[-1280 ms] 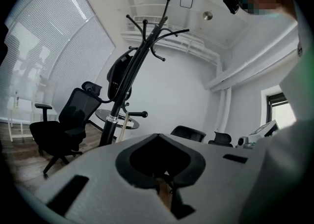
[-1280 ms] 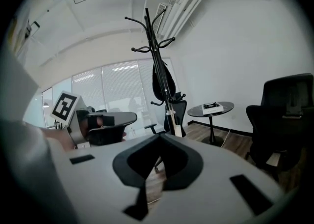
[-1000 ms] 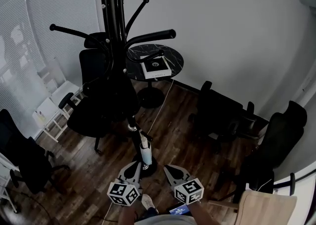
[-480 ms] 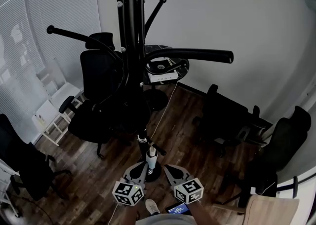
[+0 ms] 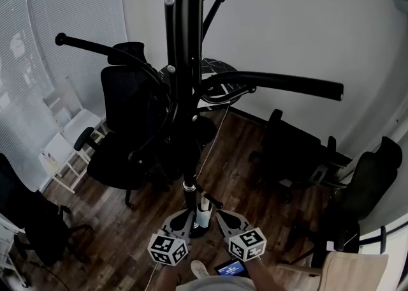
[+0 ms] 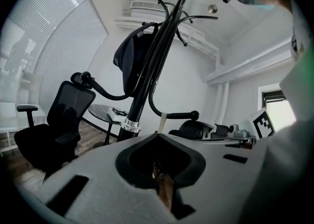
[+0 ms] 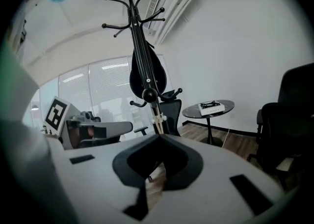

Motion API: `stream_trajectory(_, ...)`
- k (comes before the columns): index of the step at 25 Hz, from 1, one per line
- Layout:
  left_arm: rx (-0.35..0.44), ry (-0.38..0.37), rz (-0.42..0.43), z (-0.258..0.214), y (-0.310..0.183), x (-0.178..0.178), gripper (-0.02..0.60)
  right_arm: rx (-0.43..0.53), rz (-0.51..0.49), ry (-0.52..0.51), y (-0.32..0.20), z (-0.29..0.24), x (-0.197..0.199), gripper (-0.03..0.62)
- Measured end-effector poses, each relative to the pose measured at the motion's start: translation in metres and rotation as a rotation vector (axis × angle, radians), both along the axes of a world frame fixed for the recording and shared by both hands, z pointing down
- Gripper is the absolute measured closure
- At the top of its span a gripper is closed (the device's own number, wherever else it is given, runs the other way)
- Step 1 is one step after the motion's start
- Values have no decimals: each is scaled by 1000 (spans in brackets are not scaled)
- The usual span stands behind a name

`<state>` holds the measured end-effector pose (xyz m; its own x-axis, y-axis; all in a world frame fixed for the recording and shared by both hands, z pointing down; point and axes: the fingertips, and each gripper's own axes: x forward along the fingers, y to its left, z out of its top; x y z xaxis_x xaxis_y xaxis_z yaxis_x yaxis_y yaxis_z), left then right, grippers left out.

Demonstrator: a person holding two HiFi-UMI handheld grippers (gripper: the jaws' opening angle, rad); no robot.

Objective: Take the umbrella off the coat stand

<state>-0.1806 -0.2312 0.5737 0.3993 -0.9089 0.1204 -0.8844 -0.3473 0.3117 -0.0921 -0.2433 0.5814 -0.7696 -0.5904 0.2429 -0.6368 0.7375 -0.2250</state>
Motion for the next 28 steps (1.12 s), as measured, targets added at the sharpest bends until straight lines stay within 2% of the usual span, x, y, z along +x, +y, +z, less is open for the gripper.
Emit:
stream_trajectory(4,2,8,-6,-1,-10,-11,560,16,-15,24,-11,0,-13,582)
stream_trajectory(9,2,-17,13,2,-20,-10,560,28,-23,11,-24,-3,-21,582)
stream_trajectory(22,-16,-23,129,12,-40,16,558,48,-60,6,-33,-2,-33,582)
stream_trajectory(23,-17,-27,137,13,-41,19,554,46,-57,8,-33,-1,-32,581)
stream_trajectory(25,-15,-31,151,13,-43,24,504,39,-53,15,-34,2,-30,580)
stream_trajectory(28,-6,-36,154,11,-47,27,499,31,-48,19,-35,5,-28,580)
